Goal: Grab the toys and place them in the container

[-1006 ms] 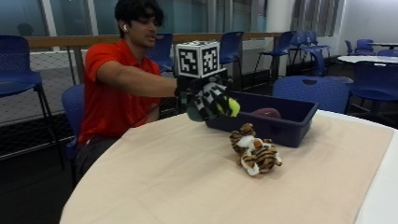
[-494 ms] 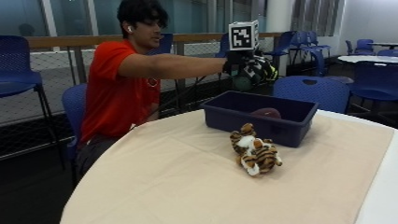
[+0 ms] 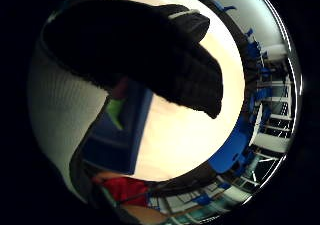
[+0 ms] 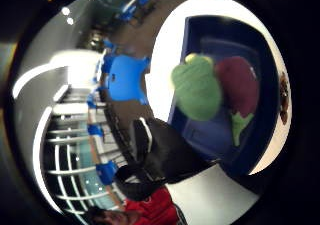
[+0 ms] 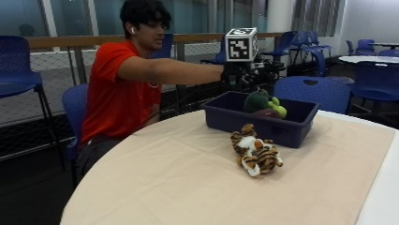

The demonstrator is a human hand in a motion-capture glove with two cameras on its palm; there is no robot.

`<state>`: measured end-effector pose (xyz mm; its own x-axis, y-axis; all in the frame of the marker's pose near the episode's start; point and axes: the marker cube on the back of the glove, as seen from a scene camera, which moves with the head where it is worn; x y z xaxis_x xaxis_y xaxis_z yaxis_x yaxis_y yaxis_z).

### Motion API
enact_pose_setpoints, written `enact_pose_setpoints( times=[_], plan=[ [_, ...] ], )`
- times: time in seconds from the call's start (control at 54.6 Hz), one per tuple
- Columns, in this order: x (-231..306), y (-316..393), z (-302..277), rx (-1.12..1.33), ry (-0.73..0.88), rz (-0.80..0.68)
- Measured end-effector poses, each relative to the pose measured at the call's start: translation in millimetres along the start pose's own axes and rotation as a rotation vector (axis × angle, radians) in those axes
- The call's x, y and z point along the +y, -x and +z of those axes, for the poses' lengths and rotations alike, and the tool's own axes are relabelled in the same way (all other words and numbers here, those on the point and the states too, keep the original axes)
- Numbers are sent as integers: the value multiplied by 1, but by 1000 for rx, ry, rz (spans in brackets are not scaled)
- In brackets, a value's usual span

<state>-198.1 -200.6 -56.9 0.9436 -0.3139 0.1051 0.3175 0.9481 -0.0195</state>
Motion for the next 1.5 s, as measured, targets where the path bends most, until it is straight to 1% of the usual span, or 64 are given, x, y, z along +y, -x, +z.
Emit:
enact_pose_setpoints(
  times=[0.091,0.238,0.293,0.366,0.421,0.659,0.787,0.897,1.061,1.189,1.336,1.501],
  plan=[
    [4,-34,-7,25,-36,84],
    [15,-99,-14,69,-21,224],
    [18,-115,-15,74,-52,239],
    [18,-135,-16,97,-139,236],
    [17,-149,-16,127,-161,245],
    [4,-206,11,109,-70,356],
    [-7,-213,30,138,3,354],
    [-19,-209,44,175,25,345],
    [-29,-217,63,290,62,429],
    [-30,-223,77,254,143,462],
    [-29,-227,94,166,234,462],
    [-28,-218,99,258,279,436]
  ],
)
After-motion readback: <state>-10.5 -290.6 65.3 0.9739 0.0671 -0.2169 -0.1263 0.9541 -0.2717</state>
